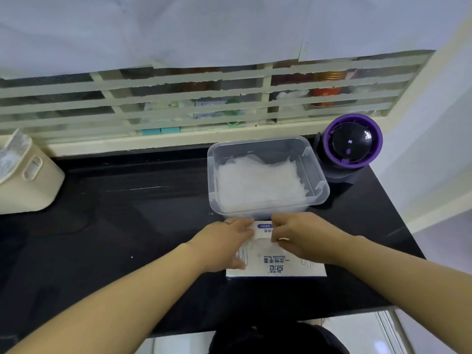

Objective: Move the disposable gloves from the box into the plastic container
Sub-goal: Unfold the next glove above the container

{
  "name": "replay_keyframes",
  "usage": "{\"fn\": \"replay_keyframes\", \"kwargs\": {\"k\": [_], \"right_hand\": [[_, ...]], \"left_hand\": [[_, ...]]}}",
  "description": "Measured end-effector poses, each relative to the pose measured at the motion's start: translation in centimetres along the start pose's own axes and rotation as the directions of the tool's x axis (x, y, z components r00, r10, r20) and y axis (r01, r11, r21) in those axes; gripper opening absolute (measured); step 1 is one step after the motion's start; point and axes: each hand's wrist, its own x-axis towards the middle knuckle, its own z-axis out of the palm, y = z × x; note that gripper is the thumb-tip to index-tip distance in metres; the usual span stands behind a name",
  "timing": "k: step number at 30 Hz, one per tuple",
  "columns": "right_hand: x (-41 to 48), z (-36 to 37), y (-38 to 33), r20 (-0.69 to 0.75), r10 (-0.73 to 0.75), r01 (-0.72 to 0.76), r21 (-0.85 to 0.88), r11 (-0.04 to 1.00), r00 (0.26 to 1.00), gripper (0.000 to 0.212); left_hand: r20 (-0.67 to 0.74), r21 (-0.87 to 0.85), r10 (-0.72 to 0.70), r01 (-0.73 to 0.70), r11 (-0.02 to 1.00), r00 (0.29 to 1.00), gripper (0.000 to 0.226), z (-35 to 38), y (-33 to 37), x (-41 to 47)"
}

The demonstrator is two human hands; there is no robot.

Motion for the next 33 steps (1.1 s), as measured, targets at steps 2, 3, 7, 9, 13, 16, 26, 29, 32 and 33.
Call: {"fn": "replay_keyframes", "kwargs": {"k": [2,3,7,9,13,16,26,29,32,33], "right_hand": [[-0.2,-2.6,-0.8,-0.058,0.064,-0.058,0.105,0.993,0.996,0.014],[-0.1,-4.1,-1.2,-0.102,0.117,-0.096,0.190,0.977,0.988,0.010],[0.0,-8.6,-1.4,-0.135,0.399,-0.248,0.594,0.765,0.907,0.013],[-0.2,-9.7,-0.9,-0.048,0.483,-0.281,0.761,0.584,0.874,0.015],[0.1,-10.8,-0.6,0.132,0.676,-0.267,0.958,0.100,0.725,0.018],[-0.2,-11.2,-0.3,0.281,0.633,-0.228,0.959,-0.165,0.721,0.017],[1.5,-12.5,-0.9,0.262,0.389,-0.126,0.931,-0.342,0.883,0.005],[2.1,-13.0,-0.5,0.269,0.394,-0.135,0.932,-0.336,0.879,0.011],[1.8,-13.6,1.0,0.246,0.423,-0.082,0.926,-0.369,0.872,0.036],[1.6,-14.1,1.3,0.222,0.433,-0.066,0.936,-0.347,0.873,0.045]], "left_hand": [[0.010,0.023,-0.006,0.006,1.000,1.000,0.076,-0.3,0.2,0.0],[0.023,0.032,-0.010,0.010,0.999,1.000,0.075,-0.7,0.4,-0.1],[0.098,-0.032,-0.081,0.085,0.996,0.992,0.061,-2.0,1.1,-0.5],[0.114,-0.245,-0.127,0.152,0.958,0.985,0.065,-2.7,1.1,-0.9],[0.105,-0.739,-0.067,0.123,0.663,0.992,0.067,-5.8,0.8,-2.0],[0.027,-0.973,-0.085,0.046,0.227,0.996,0.057,-7.8,0.2,-2.2],[-0.125,-0.972,-0.446,-0.200,-0.125,0.886,0.029,-14.5,-0.7,-0.3],[-0.054,-0.957,-0.449,-0.174,-0.231,0.892,0.023,-15.9,-1.0,0.0],[-0.052,-0.955,-0.452,-0.177,-0.238,0.890,0.022,-16.9,-1.9,-0.2],[-0.057,-0.955,-0.448,-0.180,-0.237,0.892,0.023,-17.4,-2.2,-0.3]]}}
